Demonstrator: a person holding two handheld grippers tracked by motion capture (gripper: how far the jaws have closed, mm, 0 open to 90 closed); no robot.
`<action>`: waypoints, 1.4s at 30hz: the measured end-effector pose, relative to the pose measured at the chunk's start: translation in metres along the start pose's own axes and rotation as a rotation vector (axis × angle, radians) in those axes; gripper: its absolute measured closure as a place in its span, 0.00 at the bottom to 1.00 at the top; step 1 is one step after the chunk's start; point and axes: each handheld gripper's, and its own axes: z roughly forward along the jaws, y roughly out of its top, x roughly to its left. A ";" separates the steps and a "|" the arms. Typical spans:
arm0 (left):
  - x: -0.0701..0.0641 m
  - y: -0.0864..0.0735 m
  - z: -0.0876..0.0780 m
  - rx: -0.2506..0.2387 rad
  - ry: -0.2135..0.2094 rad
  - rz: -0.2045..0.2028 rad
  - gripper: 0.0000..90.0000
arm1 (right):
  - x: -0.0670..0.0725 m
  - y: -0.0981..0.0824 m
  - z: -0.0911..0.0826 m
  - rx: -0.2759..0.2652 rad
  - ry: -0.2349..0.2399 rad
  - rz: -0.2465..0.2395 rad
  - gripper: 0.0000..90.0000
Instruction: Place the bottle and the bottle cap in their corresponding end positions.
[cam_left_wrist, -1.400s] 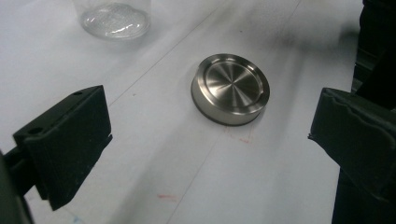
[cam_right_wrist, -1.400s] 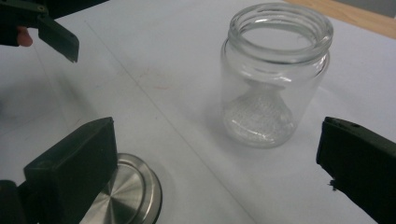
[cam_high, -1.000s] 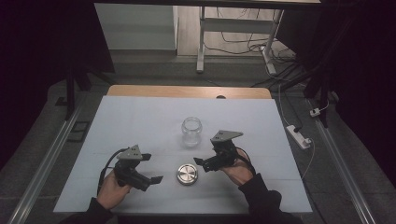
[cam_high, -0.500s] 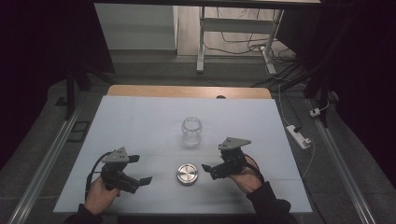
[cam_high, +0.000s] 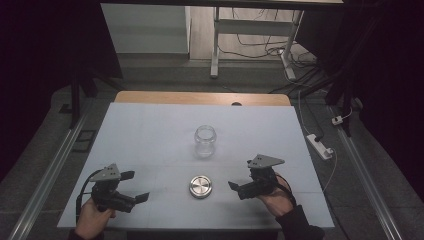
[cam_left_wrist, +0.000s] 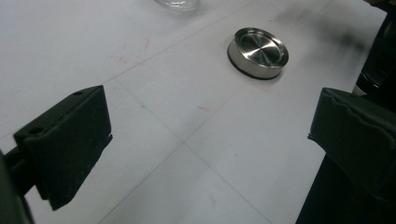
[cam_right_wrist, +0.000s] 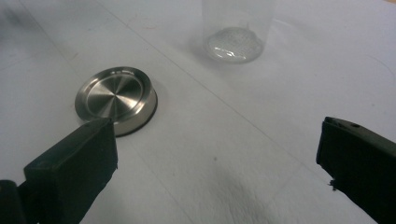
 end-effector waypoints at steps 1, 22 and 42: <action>0.000 -0.001 -0.001 0.000 0.004 -0.002 0.00 | -0.001 -0.002 -0.002 -0.001 -0.006 -0.001 0.00; 0.001 -0.034 -0.034 -0.012 0.130 -0.052 0.00 | -0.011 -0.046 -0.050 -0.004 -0.114 0.103 0.00; 0.003 -0.058 -0.043 0.059 0.248 -0.101 0.00 | -0.010 -0.079 -0.077 0.042 -0.178 0.174 0.00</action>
